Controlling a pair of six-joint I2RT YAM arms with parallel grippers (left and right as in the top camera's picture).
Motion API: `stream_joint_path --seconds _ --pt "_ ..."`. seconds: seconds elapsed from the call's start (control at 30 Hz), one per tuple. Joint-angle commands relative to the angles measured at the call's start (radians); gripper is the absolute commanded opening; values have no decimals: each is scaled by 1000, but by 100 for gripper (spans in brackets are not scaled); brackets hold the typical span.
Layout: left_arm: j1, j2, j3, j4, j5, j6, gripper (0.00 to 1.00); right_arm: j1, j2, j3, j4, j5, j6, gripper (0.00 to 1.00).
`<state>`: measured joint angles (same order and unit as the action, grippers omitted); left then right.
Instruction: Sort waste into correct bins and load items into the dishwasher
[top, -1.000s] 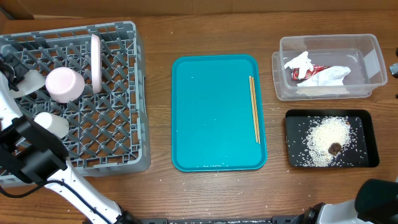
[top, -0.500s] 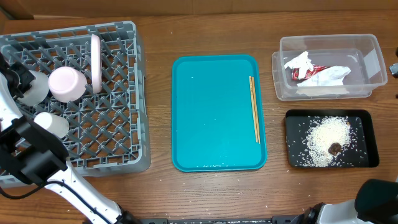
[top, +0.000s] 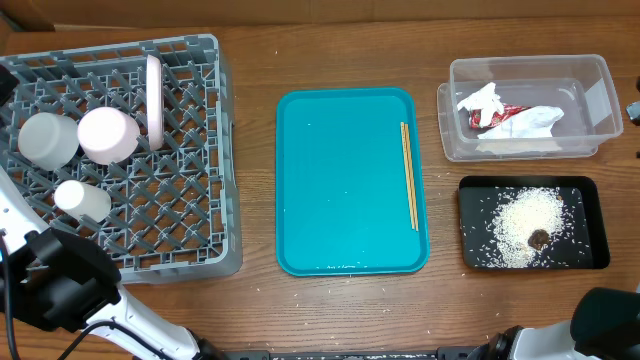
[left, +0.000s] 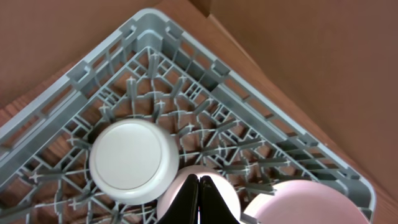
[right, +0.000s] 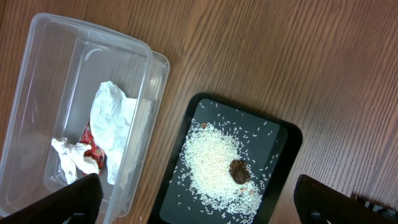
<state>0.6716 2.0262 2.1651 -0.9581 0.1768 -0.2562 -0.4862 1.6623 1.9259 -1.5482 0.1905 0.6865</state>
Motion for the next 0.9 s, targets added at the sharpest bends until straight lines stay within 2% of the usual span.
stream_joint_path --seconds 0.0,0.4,0.73,0.87 --pt "-1 80 -3 -14 -41 -5 4 -1 -1 20 3 11 -3 100" --pt "-1 272 -3 -25 -38 -2 4 -2 -1 20 3 11 -3 100" --pt "0 277 -2 -63 -17 -3 4 -1 -1 20 3 11 -3 100" --pt "13 226 -2 -70 61 -4 4 -2 -1 20 3 11 -3 100"
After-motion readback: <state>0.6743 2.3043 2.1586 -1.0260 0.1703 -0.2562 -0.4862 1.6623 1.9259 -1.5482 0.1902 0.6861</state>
